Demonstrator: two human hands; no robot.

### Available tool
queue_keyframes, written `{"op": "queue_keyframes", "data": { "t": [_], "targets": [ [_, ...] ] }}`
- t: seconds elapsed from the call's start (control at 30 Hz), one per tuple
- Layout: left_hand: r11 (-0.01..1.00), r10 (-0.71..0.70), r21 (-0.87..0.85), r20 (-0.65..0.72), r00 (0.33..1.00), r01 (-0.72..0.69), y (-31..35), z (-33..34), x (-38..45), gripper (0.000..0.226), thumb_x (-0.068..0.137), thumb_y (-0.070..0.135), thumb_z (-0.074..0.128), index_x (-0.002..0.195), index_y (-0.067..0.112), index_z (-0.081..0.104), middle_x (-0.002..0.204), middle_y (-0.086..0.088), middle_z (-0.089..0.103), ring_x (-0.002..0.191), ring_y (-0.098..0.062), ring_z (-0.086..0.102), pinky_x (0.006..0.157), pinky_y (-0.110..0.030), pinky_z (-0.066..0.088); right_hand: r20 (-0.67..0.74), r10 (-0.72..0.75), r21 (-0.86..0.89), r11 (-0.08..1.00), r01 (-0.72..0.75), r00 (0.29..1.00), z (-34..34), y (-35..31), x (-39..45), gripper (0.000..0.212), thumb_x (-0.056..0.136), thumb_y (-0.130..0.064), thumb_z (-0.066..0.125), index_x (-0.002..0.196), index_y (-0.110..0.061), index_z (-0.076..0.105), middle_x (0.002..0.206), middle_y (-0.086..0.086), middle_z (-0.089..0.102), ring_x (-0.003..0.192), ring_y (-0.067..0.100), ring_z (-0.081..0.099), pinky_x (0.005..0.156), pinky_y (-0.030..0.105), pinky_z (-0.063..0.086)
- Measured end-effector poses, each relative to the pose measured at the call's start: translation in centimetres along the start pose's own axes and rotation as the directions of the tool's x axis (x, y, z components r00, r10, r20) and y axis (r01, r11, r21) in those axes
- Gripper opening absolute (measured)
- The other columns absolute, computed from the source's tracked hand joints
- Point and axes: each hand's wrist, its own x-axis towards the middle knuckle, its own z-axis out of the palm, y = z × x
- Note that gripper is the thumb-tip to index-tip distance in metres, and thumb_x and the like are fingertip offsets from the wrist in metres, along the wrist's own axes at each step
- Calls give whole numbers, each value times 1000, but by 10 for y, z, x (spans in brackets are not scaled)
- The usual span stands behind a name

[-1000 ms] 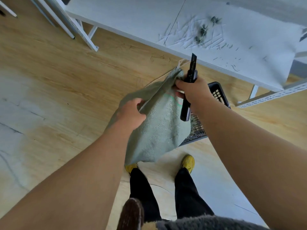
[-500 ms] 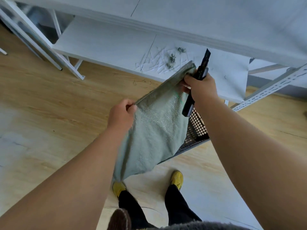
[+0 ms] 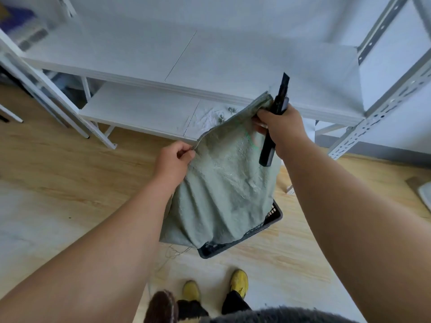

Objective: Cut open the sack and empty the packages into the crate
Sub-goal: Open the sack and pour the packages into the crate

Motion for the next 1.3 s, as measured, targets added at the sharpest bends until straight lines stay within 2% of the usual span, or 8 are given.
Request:
{"op": "queue_keyframes", "data": {
  "t": [0.2,0.67,0.8,0.87,0.93,1.03,1.17,1.3],
  "targets": [
    [997,69,-17,-53,996,-70,8,7,3,7,89,15,65,94,11,69,82,4,62,75,-11,54,64,-15,40,-106,-76,-194,979,54,991,-11,3,-4,17,82,-15,62,73,-24,50,77,4,63,78,33,69,83,51,56],
    [995,57,-74,-120,991,-66,20,7,7,7,89,17,65,92,15,71,83,5,65,76,-11,58,63,-10,41,-161,-172,-394,914,96,972,-15,-5,-8,7,84,-12,55,85,-19,52,84,6,63,86,37,65,80,53,54],
    [996,27,-90,49,998,-23,23,13,11,5,86,18,68,90,19,72,86,6,68,81,-10,62,73,-21,46,161,-133,-442,876,192,978,6,-8,-24,25,80,-2,59,99,-19,56,82,0,60,76,24,68,70,38,59],
    [989,42,-144,147,988,-21,28,14,14,10,83,18,71,79,27,70,82,9,69,78,-10,63,73,-22,48,341,-71,-432,874,223,937,18,1,-37,37,77,-9,74,107,-24,58,85,-10,64,71,1,66,62,20,56],
    [987,54,-156,216,975,-20,29,15,16,16,80,19,74,74,33,69,81,10,70,79,-12,66,75,-29,53,393,-45,-507,822,258,918,31,18,-39,51,69,-23,83,115,-24,59,99,-8,66,87,1,64,72,20,52],
    [979,78,-204,305,949,-14,28,16,15,17,82,15,73,79,32,71,84,7,72,83,-15,68,86,-36,55,314,-10,-661,715,227,949,45,45,-38,55,65,-32,83,115,-24,62,108,0,61,96,17,59,77,26,42],
    [947,90,-320,324,942,19,22,6,10,12,91,14,64,96,23,70,91,11,70,87,-6,65,85,-26,52,150,43,-609,791,58,988,48,62,-42,25,79,-25,75,101,-19,67,89,1,67,84,22,60,68,28,41],
    [997,-72,58,362,930,55,-26,-6,10,31,89,17,66,119,24,61,114,11,61,103,-7,56,92,-26,43,94,11,-593,804,47,995,43,61,-35,15,83,-22,72,80,-23,57,68,-8,54,73,21,54,54,25,36]
  ]
}}
